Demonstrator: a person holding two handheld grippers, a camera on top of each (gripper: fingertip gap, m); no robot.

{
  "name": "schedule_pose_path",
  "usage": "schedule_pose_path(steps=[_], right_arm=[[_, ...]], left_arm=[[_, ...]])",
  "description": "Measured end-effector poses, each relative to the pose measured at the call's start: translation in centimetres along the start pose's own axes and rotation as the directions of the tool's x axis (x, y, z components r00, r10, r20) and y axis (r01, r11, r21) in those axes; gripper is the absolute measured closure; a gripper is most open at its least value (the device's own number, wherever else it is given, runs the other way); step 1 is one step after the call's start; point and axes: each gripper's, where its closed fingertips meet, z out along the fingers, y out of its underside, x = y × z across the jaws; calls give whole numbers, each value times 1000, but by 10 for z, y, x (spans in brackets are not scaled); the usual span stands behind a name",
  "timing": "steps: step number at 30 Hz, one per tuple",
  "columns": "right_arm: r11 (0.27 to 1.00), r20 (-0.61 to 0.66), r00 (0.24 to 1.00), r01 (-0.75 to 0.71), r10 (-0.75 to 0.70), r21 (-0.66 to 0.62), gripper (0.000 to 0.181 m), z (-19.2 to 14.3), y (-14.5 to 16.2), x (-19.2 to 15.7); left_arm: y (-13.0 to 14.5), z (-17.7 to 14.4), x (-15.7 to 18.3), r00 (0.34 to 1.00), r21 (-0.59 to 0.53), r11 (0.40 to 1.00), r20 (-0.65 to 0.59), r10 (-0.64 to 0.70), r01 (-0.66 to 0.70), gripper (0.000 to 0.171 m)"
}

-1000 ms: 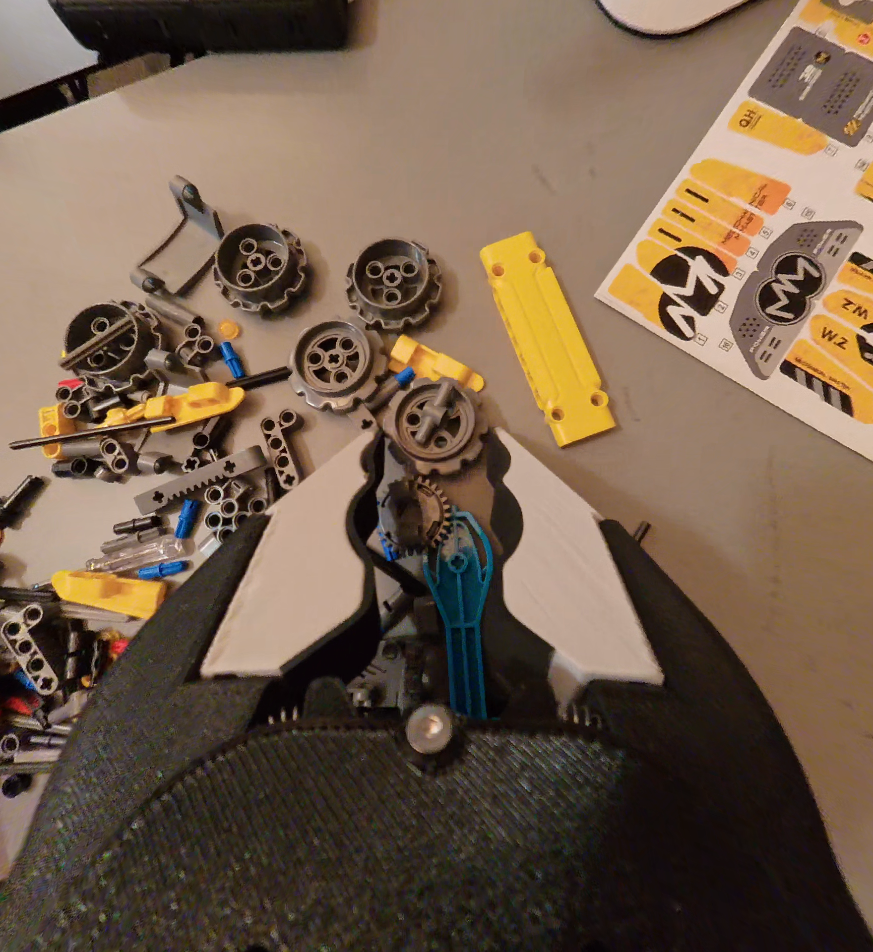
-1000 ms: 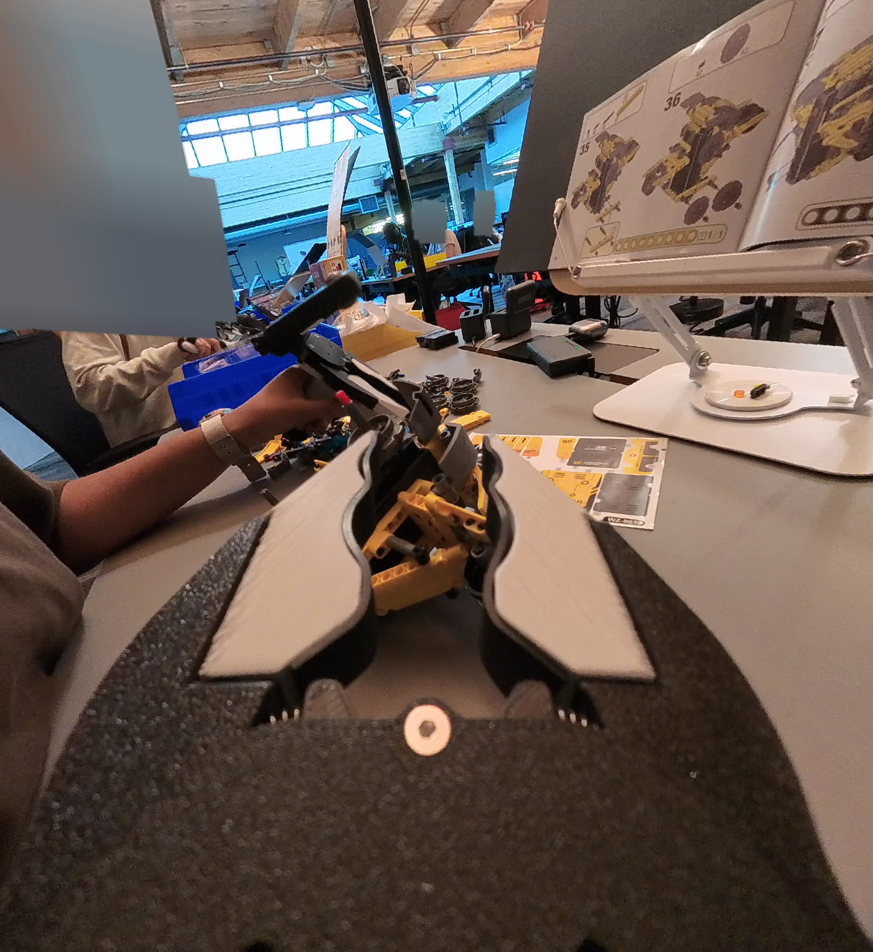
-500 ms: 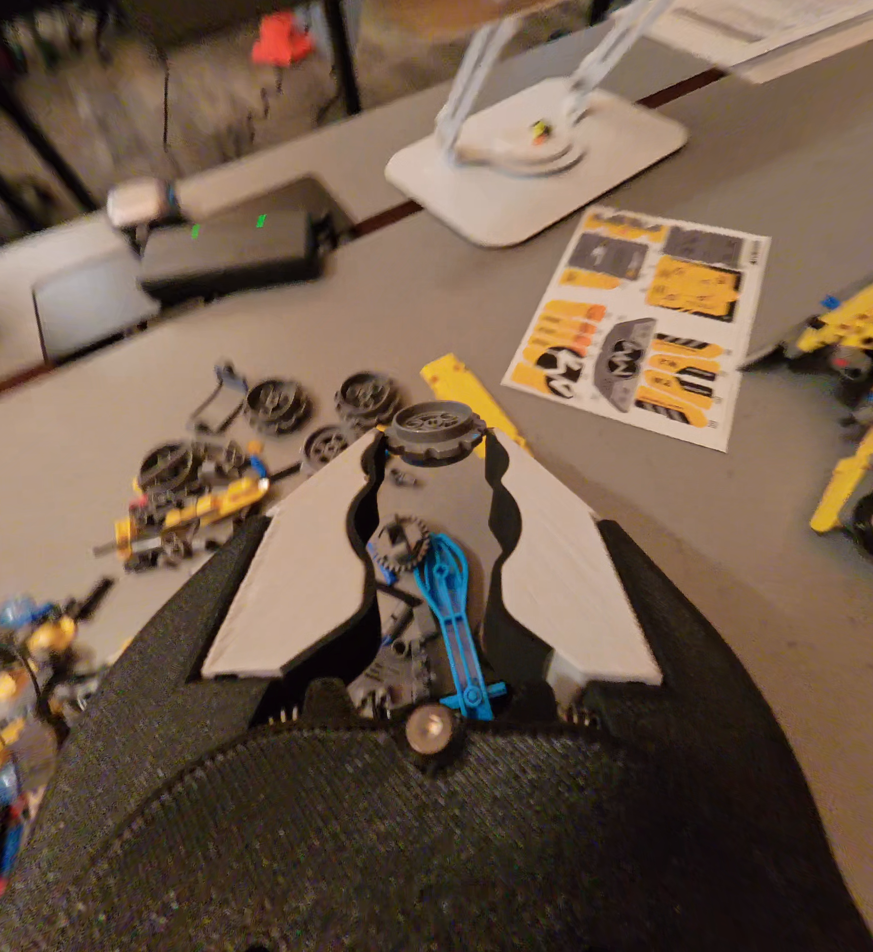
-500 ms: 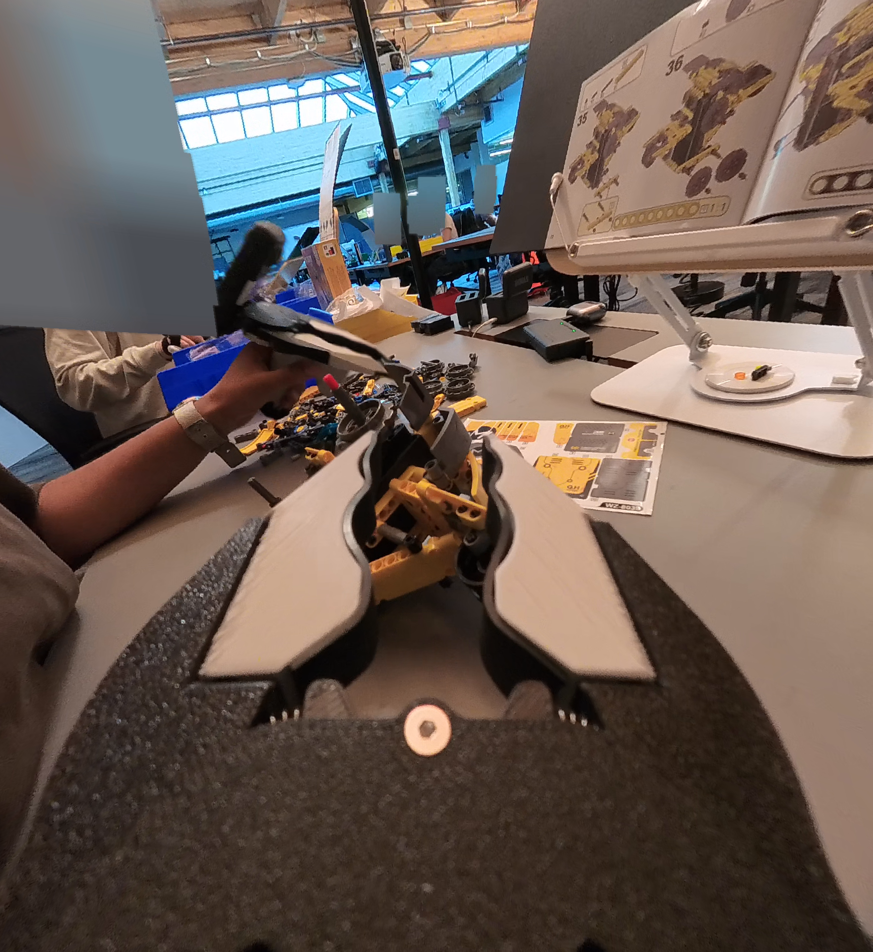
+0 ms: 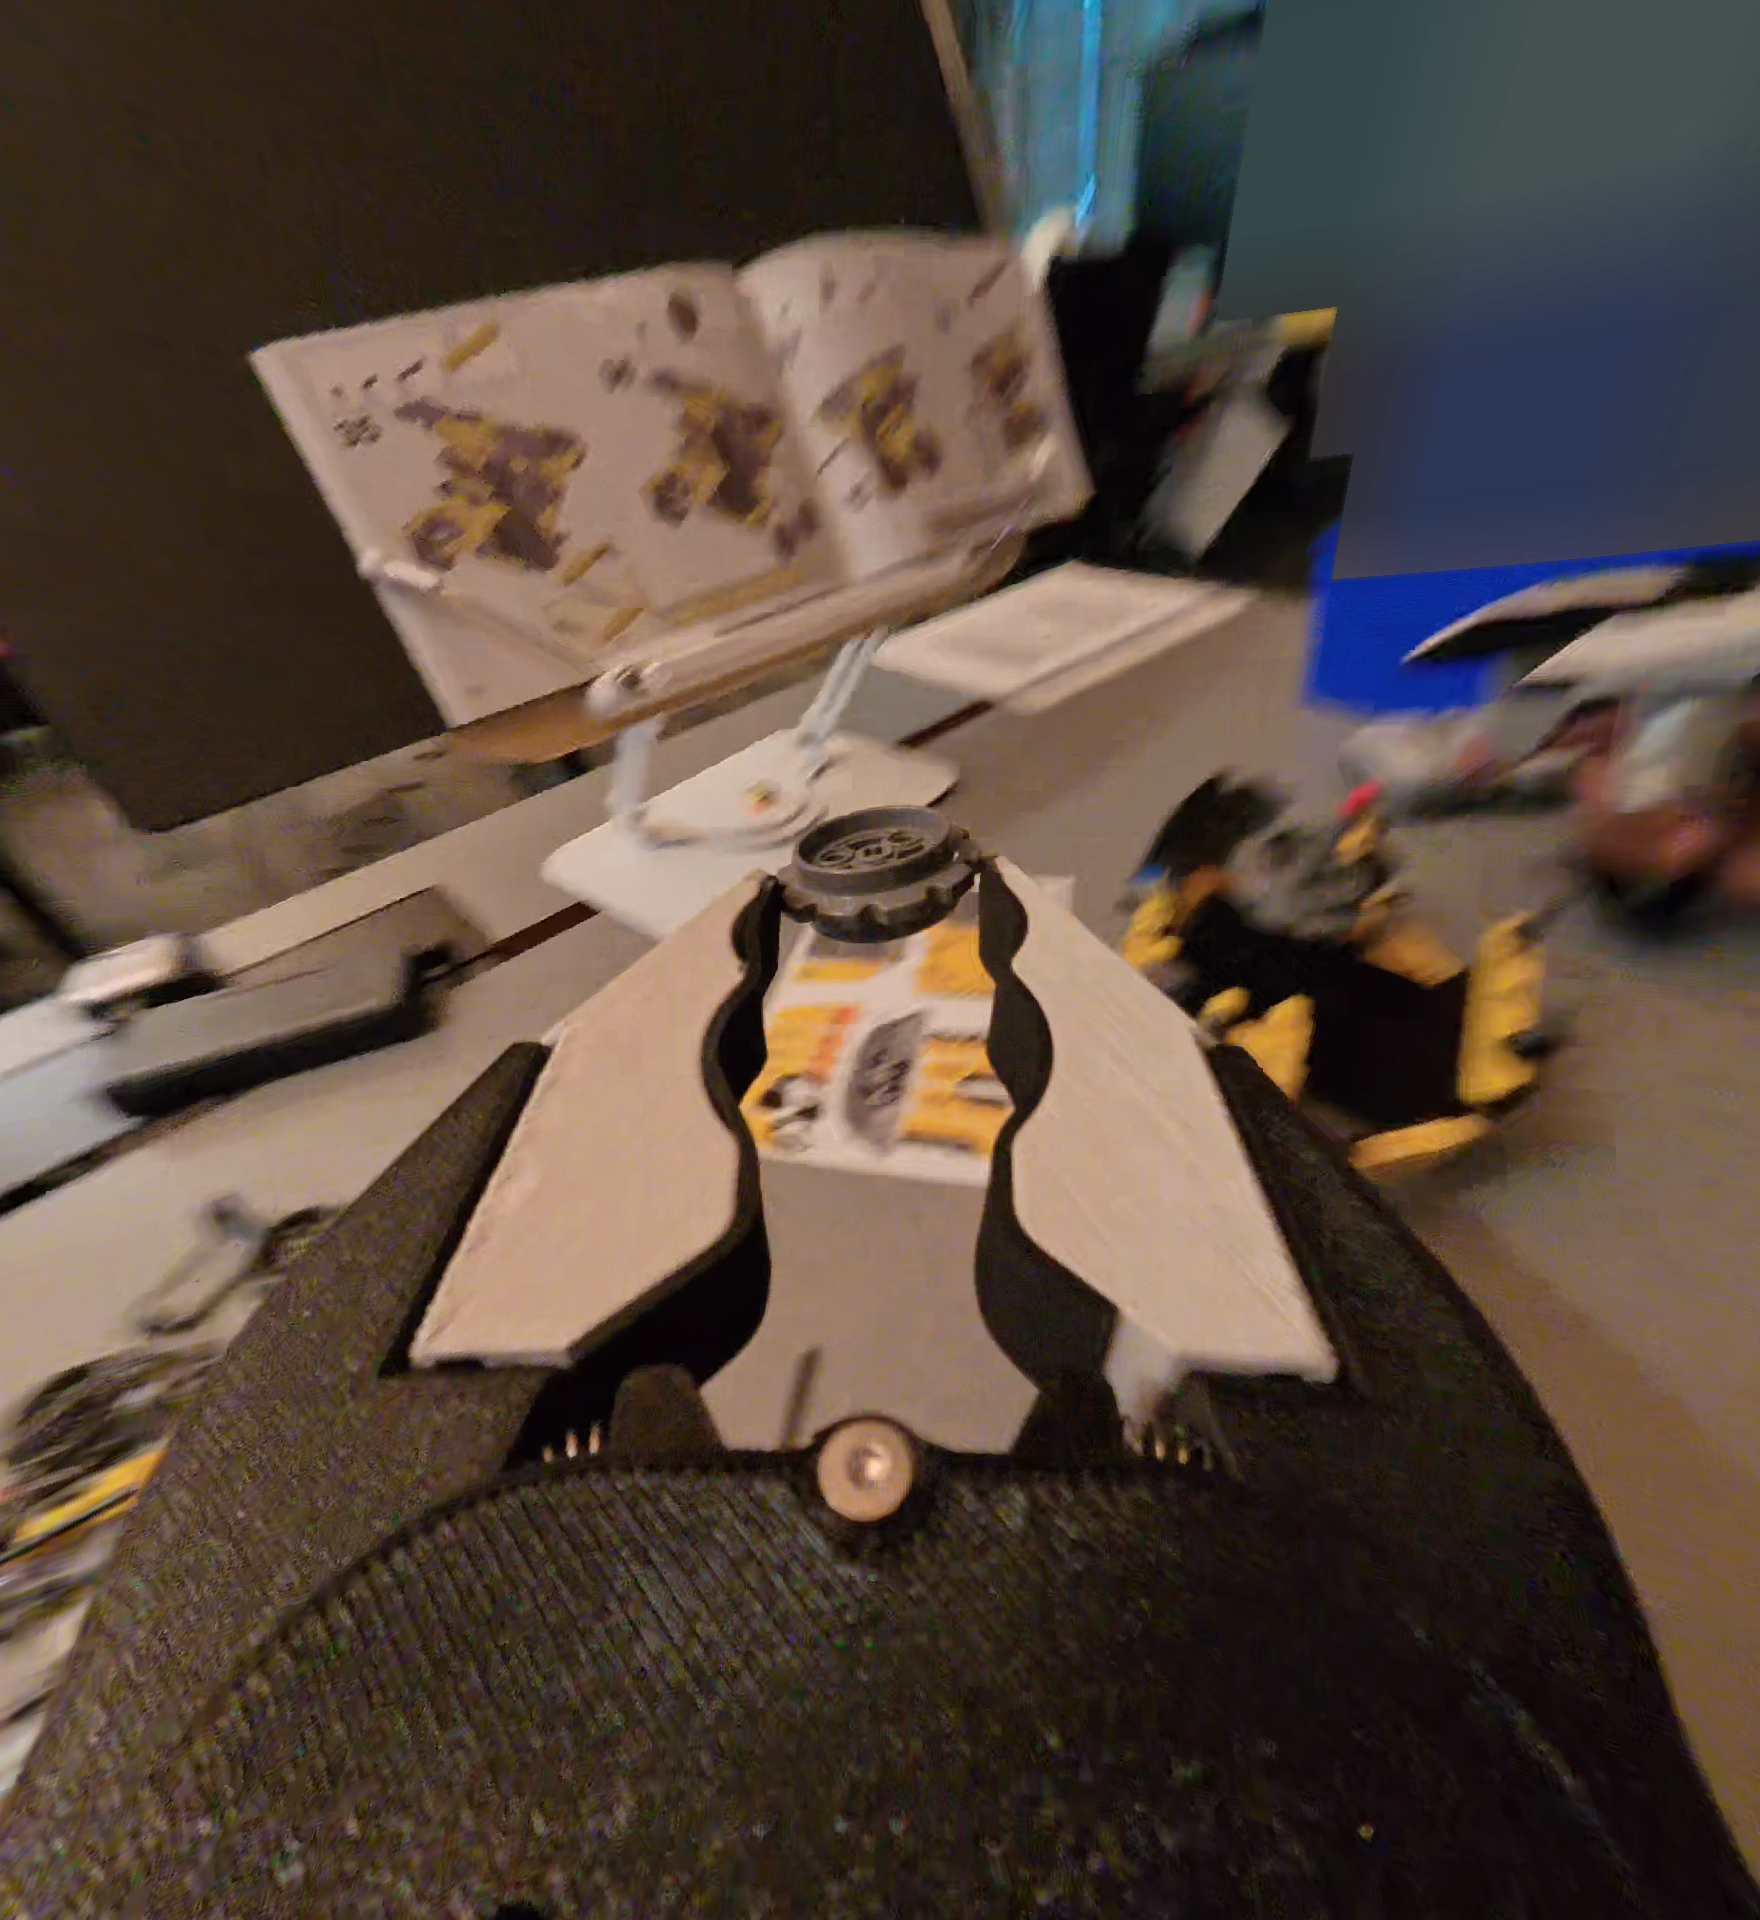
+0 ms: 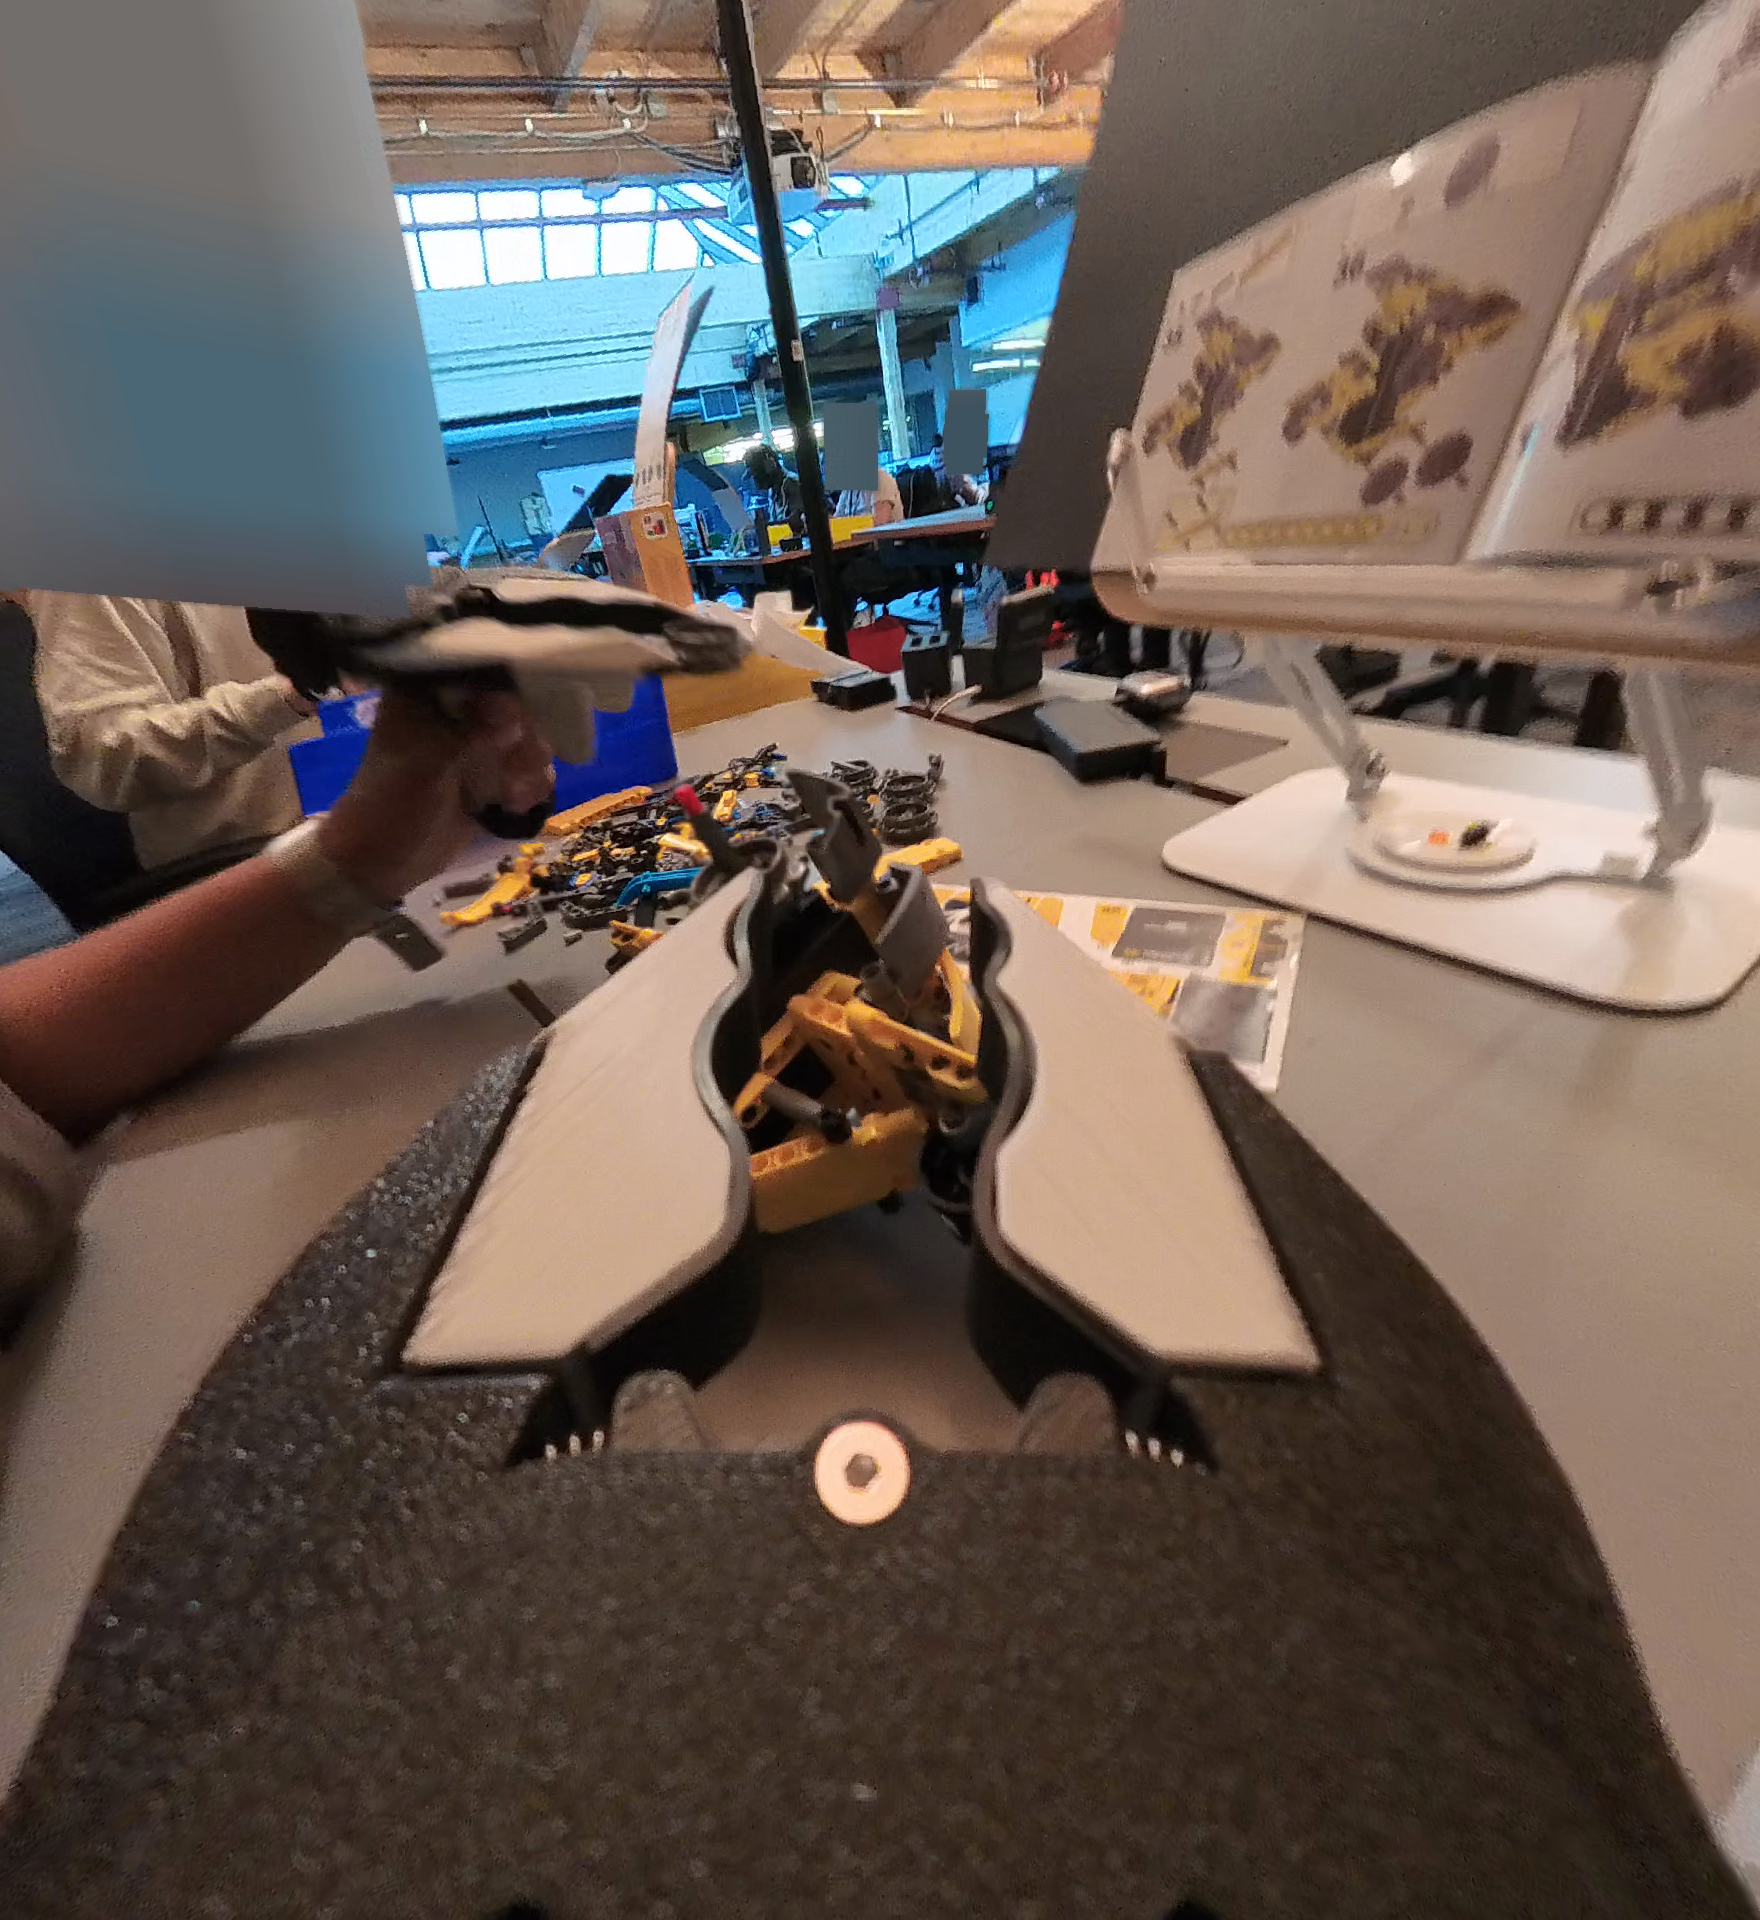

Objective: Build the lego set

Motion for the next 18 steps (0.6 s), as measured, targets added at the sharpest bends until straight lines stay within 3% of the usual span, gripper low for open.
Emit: schedule_pose_path(steps=[2, 4, 8, 11, 14, 18], right_arm=[[998, 5, 998, 56, -56, 9, 146, 1, -5, -9], [999, 59, 997, 46, -48, 28, 146, 4, -11, -25], [995, 208, 973, -99, 99, -10, 142, 16, -19, -65], [994, 238, 966, -89, 100, -58, 140, 24, -19, -92], [991, 209, 976, -43, 68, -126, 140, 32, -12, -109], [944, 148, 984, -44, 97, -327, 132, 37, 21, -115]], left_arm=[[-14, -10, 21, 995, 94, 992, -73, -74, 81, 135], [-17, -18, 43, 994, 124, 991, -99, -40, 52, 135], [-11, -23, 88, 981, 42, 983, -69, 183, -180, 135], [-4, -20, 119, 934, -37, 935, -80, 349, -353, 136], [13, -12, 143, 920, -110, 923, -186, 346, -369, 135], [21, -5, 165, 889, -117, 898, -245, 388, -424, 136]])
